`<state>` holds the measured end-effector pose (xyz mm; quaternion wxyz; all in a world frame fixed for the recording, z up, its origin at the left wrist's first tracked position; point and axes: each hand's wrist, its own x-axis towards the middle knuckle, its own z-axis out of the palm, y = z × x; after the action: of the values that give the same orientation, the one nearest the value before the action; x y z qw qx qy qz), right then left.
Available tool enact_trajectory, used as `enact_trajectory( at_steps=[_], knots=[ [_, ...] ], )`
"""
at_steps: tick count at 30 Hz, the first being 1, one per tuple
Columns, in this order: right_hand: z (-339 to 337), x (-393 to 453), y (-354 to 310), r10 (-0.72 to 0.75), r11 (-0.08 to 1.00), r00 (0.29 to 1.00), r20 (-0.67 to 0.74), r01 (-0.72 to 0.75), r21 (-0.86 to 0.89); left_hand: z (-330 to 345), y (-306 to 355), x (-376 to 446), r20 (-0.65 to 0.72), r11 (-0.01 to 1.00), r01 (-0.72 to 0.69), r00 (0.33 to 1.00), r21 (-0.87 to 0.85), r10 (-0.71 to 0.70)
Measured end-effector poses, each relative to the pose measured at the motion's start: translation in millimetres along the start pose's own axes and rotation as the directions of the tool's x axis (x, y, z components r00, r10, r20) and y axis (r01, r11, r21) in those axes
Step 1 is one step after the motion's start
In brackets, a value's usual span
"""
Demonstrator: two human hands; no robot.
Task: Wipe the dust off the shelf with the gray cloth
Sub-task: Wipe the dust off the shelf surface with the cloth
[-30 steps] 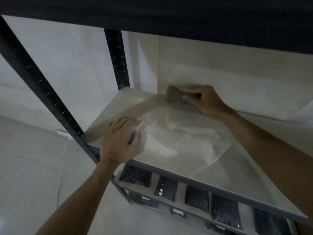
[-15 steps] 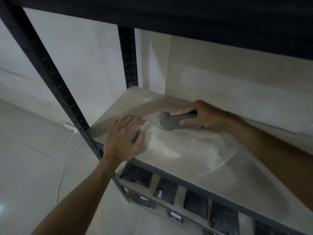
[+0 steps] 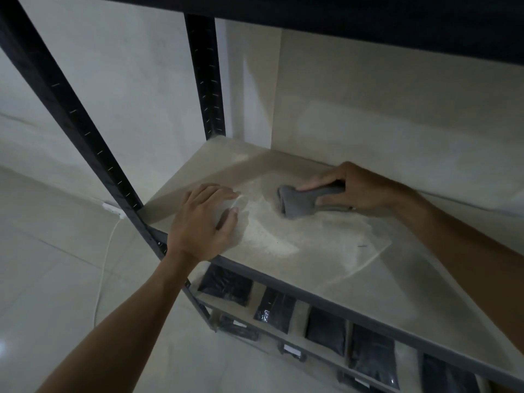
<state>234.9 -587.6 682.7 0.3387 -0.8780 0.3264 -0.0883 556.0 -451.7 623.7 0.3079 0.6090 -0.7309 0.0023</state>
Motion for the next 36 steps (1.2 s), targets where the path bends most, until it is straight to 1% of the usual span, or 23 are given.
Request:
enact_trajectory(
  at_steps=[1, 2, 4, 5, 6, 8, 10, 13, 15, 16, 17, 19, 20, 21, 22, 24, 27, 29, 31, 33, 34, 35, 36],
  knots=[
    [-6.2, -2.9, 0.0, -0.005, 1.0, 1.0, -0.024, 0.005, -0.004, -0.1, -0.2, 0.1, -0.004, 1.0, -0.002, 1.0, -0.003, 0.002],
    [-12.4, -2.9, 1.1, -0.001, 1.0, 0.995, -0.104, 0.001, 0.003, 0.0, 0.1, 0.4, -0.002, 1.0, -0.004, 1.0, -0.007, 0.004],
    [-21.8, 1.4, 9.0, 0.019, 1.0, 0.947, -0.321, -0.018, 0.006, -0.7, 1.3, 0.3, 0.006, 1.0, -0.004, 1.0, -0.009, 0.004],
    [-21.7, 4.3, 13.6, 0.037, 0.998, 0.918, -0.395, -0.051, -0.024, -1.3, 1.9, 0.2, 0.007, 1.0, -0.006, 1.0, -0.007, 0.006],
    [-17.4, 6.0, 17.7, 0.057, 0.993, 0.902, -0.428, -0.094, -0.065, -1.7, 2.1, 0.3, 0.005, 1.0, -0.008, 1.0, -0.005, 0.008],
    [-3.3, 2.9, 22.8, 0.088, 0.983, 0.892, -0.443, -0.151, -0.109, -2.4, 2.0, 0.7, 0.005, 1.0, -0.013, 1.0, 0.001, 0.013],
    [5.6, -9.9, 18.2, 0.114, 0.985, 0.897, -0.427, -0.157, -0.067, -2.6, 2.2, 0.5, 0.009, 1.0, -0.017, 1.0, 0.009, 0.016],
    [14.2, -35.3, 2.7, 0.108, 0.994, 0.948, -0.3, -0.111, 0.006, -2.5, 2.2, 1.2, 0.002, 0.999, -0.029, 1.0, 0.014, 0.029],
    [16.6, -50.6, -4.0, 0.117, 0.993, 0.963, -0.243, -0.114, 0.028, -3.3, 3.2, 0.9, 0.007, 0.999, -0.028, 1.0, 0.015, 0.028],
    [12.9, -56.0, -4.6, 0.129, 0.992, 0.954, -0.272, -0.125, 0.032, -3.7, 3.6, 1.0, 0.011, 0.999, -0.028, 1.0, 0.017, 0.028],
    [5.7, -60.0, -1.8, 0.151, 0.989, 0.927, -0.342, -0.144, 0.044, -3.9, 3.9, 1.1, 0.016, 1.0, -0.026, 1.0, 0.017, 0.026],
    [-11.7, -67.9, 11.5, 0.2, 0.976, 0.823, -0.532, -0.216, 0.034, -4.3, 4.9, 1.1, 0.029, 1.0, -0.016, 0.999, 0.016, 0.016],
    [-18.7, -71.9, 19.7, 0.21, 0.962, 0.768, -0.605, -0.271, -0.01, -4.5, 5.5, 1.0, 0.036, 1.0, -0.013, 0.999, 0.017, 0.012],
    [-21.6, -75.5, 27.0, 0.208, 0.942, 0.738, -0.642, -0.327, -0.07, -4.9, 5.7, 1.0, 0.041, 1.0, -0.013, 0.999, 0.018, 0.012],
    [-20.0, -78.8, 31.3, 0.213, 0.92, 0.732, -0.647, -0.373, -0.119, -5.1, 5.9, 0.9, 0.045, 1.0, -0.015, 0.999, 0.018, 0.014],
    [-7.2, -82.9, 33.8, 0.242, 0.9, 0.742, -0.625, -0.412, -0.141, -6.0, 6.7, 0.8, 0.049, 1.0, -0.019, 0.999, 0.017, 0.018],
    [10.0, -89.2, 22.9, 0.234, 0.917, 0.753, -0.615, -0.381, -0.117, -7.1, 8.4, 0.2, 0.048, 1.0, -0.017, 0.999, 0.01, 0.016],
    [20.0, -98.6, 12.5, 0.199, 0.949, 0.787, -0.584, -0.304, -0.087, -7.3, 9.5, -0.3, 0.055, 1.0, -0.019, 0.998, 0.009, 0.018],
    [29.1, -110.9, 2.4, 0.21, 0.97, 0.842, -0.497, -0.244, -0.004, -8.1, 10.2, -0.4, 0.052, 1.0, -0.025, 0.998, 0.004, 0.025],
    [25.8, -118.7, -2.8, 0.243, 0.966, 0.874, -0.421, -0.255, 0.029, -8.2, 9.7, -0.2, 0.045, 0.999, -0.034, 0.998, 0.001, 0.034],
    [19.7, -120.0, -1.0, 0.249, 0.962, 0.855, -0.455, -0.272, 0.015, -7.9, 9.5, -0.3, 0.043, 0.999, -0.038, 0.998, 0.0, 0.038],
    [11.4, -121.2, 4.1, 0.246, 0.955, 0.811, -0.531, -0.295, -0.007, -7.7, 9.3, -0.5, 0.038, 0.999, -0.044, 0.998, -0.001, 0.044],
    [2.4, -122.4, 11.2, 0.254, 0.938, 0.745, -0.617, -0.345, -0.03, -7.4, 9.3, -0.8, 0.03, 0.999, -0.051, 0.998, -0.001, 0.051]
  ],
)
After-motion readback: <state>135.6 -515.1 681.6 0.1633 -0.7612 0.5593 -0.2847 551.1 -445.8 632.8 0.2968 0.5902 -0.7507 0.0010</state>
